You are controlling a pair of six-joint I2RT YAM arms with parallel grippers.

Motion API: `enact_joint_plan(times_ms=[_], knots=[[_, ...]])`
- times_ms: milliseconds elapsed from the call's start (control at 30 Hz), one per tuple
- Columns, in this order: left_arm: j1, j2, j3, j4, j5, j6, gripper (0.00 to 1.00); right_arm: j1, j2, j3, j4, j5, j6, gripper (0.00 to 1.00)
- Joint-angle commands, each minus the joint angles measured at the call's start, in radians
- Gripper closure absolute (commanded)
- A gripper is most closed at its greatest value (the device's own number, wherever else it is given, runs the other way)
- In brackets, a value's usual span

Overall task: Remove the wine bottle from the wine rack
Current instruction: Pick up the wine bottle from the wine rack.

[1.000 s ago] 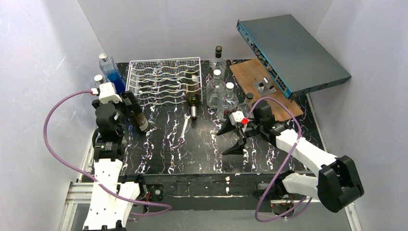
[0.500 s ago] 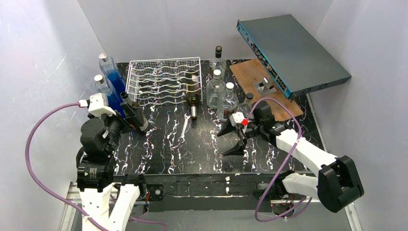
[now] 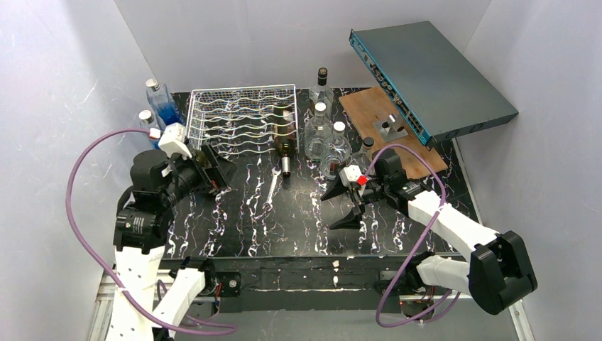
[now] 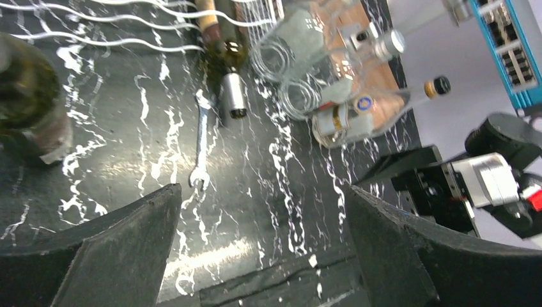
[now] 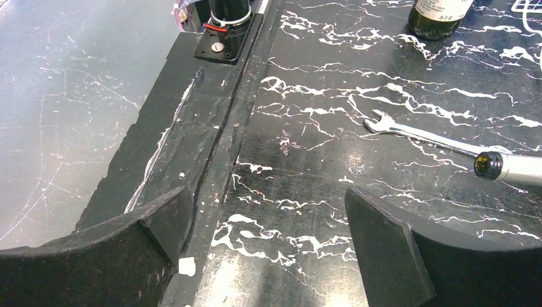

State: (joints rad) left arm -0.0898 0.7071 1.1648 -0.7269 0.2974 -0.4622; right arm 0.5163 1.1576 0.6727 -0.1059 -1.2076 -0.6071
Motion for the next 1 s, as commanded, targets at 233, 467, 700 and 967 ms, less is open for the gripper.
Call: enact_joint_plan(times_ms=[233,467,700,967], knots=[[-0.304,0.101,0.05,-0.043,-0.127,-0.003,0.02,-0.013,-0.013,0.008,0.002,-0.012,-0.017,0.02],[-0.446,0.277,0.018,0.077,-0.212,-0.009,0.02,-0.016,-0.019,0.01,-0.001,-0.012,-0.018,0.02],[-0.446,0.467,0.054,0.149,-0.193,0.007,0.02,-0.016,-0.028,0.011,-0.005,-0.014,-0.023,0.02],[-0.446,0.587,0.082,0.187,-0.215,0.015,0.02,-0.016,-0.03,0.013,-0.016,-0.014,-0.032,0.02]])
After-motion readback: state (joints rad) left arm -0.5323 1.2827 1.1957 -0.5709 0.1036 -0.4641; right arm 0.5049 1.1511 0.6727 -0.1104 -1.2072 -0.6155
